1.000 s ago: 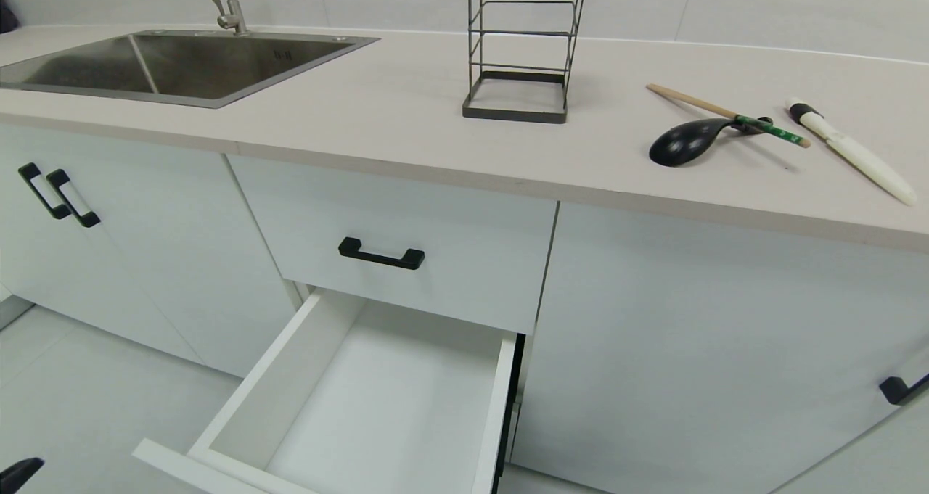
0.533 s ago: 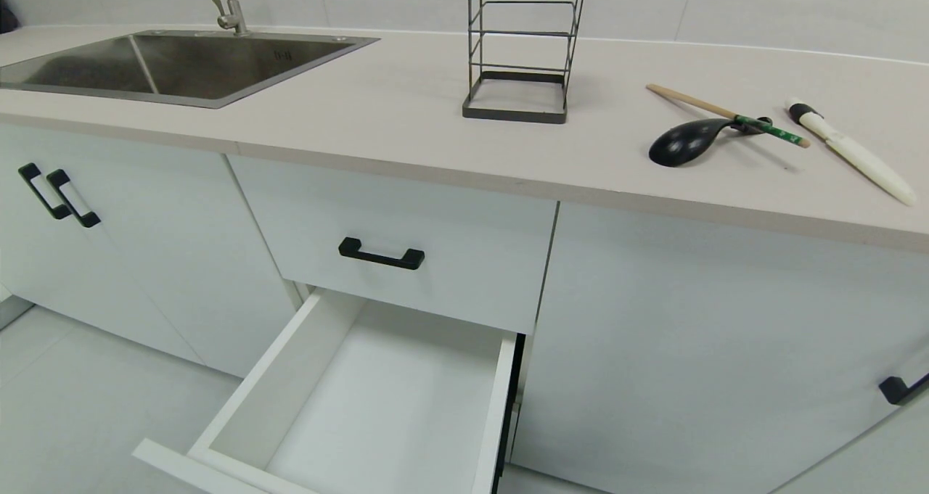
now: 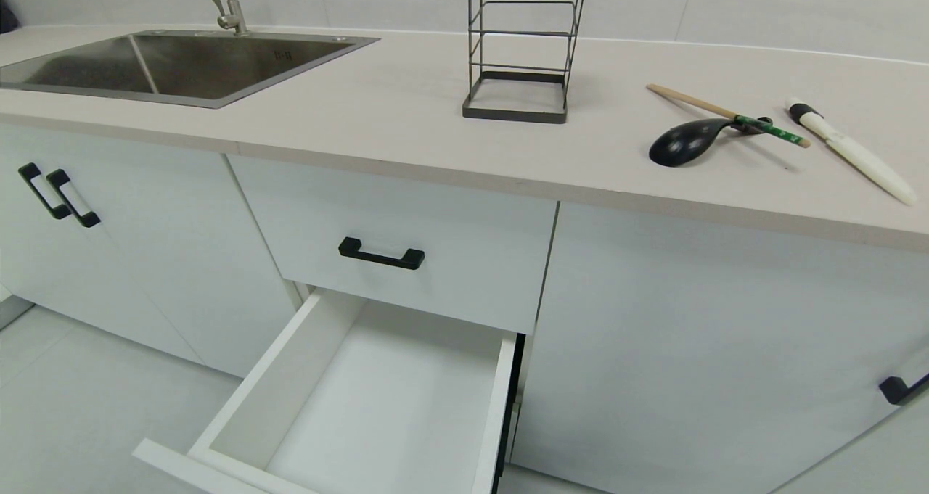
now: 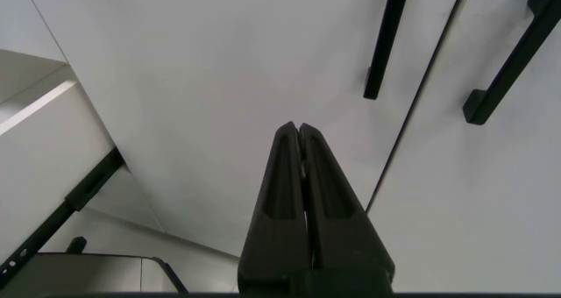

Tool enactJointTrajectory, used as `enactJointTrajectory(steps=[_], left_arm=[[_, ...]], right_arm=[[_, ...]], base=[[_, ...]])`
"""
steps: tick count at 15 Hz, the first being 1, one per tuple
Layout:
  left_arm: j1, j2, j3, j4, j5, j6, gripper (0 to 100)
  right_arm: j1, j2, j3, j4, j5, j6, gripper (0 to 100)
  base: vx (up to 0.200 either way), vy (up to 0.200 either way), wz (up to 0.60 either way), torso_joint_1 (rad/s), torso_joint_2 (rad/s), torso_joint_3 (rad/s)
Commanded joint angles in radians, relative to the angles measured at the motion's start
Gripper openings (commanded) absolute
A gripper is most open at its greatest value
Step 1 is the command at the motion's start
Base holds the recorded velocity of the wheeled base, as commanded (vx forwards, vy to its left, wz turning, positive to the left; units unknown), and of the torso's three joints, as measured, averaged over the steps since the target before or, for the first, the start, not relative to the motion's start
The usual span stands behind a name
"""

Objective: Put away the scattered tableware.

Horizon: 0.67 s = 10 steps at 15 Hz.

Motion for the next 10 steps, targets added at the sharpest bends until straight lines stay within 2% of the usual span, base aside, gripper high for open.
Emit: enactJointTrajectory(steps=[1,4,8,10], left_arm=[[0.0,0.001,0.0,0.001,0.0,-0.003,100],[0.0,0.001,0.0,0.002,0.003,-0.031,100],[0.0,0.001,0.0,0.002,0.003,-0.031,100],[0.0,0.001,0.0,0.002,0.003,-0.031,100]], right_arm=[[0.0,0.001,0.0,0.0,0.0,0.0,0],[0.0,0.001,0.0,0.0,0.002,0.0,0],[0.0,0.001,0.0,0.0,0.0,-0.003,0],[0.0,0.001,0.0,0.0,0.0,-0.001,0]], base=[[0.0,0.0,0.0,0.0,0.0,0.0],[0.0,0.0,0.0,0.0,0.0,0.0],[0.0,0.0,0.0,0.0,0.0,0.0],[0.0,0.0,0.0,0.144,-0.16,-0.029]])
